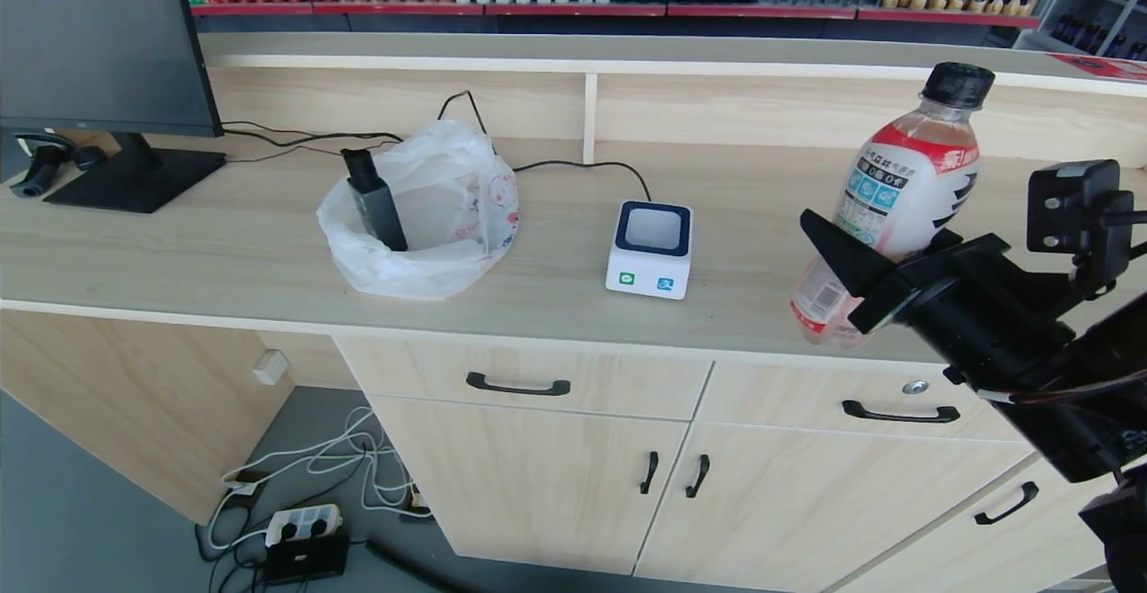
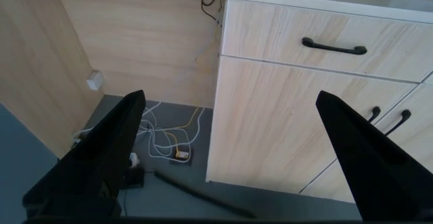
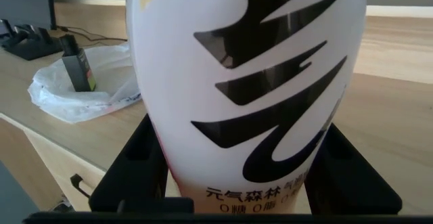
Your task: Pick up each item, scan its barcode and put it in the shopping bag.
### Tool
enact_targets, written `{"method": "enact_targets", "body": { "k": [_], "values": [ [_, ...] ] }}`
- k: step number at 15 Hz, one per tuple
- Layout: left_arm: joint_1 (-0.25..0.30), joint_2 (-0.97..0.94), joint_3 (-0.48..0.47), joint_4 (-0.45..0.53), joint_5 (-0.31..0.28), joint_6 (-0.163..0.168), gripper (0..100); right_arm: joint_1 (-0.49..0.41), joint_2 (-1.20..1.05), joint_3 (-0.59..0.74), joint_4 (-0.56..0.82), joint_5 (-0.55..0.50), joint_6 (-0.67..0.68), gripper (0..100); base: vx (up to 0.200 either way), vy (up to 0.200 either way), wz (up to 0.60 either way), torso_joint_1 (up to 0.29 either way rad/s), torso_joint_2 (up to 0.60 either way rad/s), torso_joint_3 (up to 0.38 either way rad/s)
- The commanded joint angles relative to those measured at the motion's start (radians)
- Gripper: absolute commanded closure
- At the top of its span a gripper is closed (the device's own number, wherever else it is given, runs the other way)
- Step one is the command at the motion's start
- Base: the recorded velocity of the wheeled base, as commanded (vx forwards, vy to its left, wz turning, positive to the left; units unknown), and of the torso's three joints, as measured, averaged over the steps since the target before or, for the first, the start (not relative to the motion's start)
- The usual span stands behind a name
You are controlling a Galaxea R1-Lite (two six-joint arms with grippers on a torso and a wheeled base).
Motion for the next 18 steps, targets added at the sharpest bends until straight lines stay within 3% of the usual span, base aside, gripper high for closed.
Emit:
{"method": "enact_targets", "body": {
  "k": [1, 6, 14, 16, 18],
  "values": [
    [0.002, 0.000, 0.000, 0.000, 0.000, 0.002, 0, 0.002, 0.024, -0.012, -0.001, 0.000, 0.000, 100, 0.000, 0.000, 0.00, 0.000, 0.00, 0.000],
    [0.001, 0.000, 0.000, 0.001, 0.000, 0.001, 0, 0.002, 0.027, -0.015, -0.001, 0.000, 0.000, 100, 0.160, 0.000, 0.00, -0.007, 0.00, 0.006],
    [0.002, 0.000, 0.000, 0.000, 0.000, -0.001, 0, 0.011, 0.060, -0.055, -0.001, 0.048, -0.058, 100, 0.000, 0.000, 0.00, 0.000, 0.00, 0.000],
    [0.002, 0.000, 0.000, 0.000, 0.000, -0.001, 0, 0.012, 0.082, -0.083, -0.001, 0.074, -0.103, 100, 0.000, 0.000, 0.00, 0.000, 0.00, 0.000],
    [0.001, 0.000, 0.000, 0.000, 0.000, -0.001, 0, 0.015, 0.182, -0.244, -0.001, 0.126, -0.189, 100, 0.000, 0.000, 0.00, 0.000, 0.00, 0.000]
  ]
}}
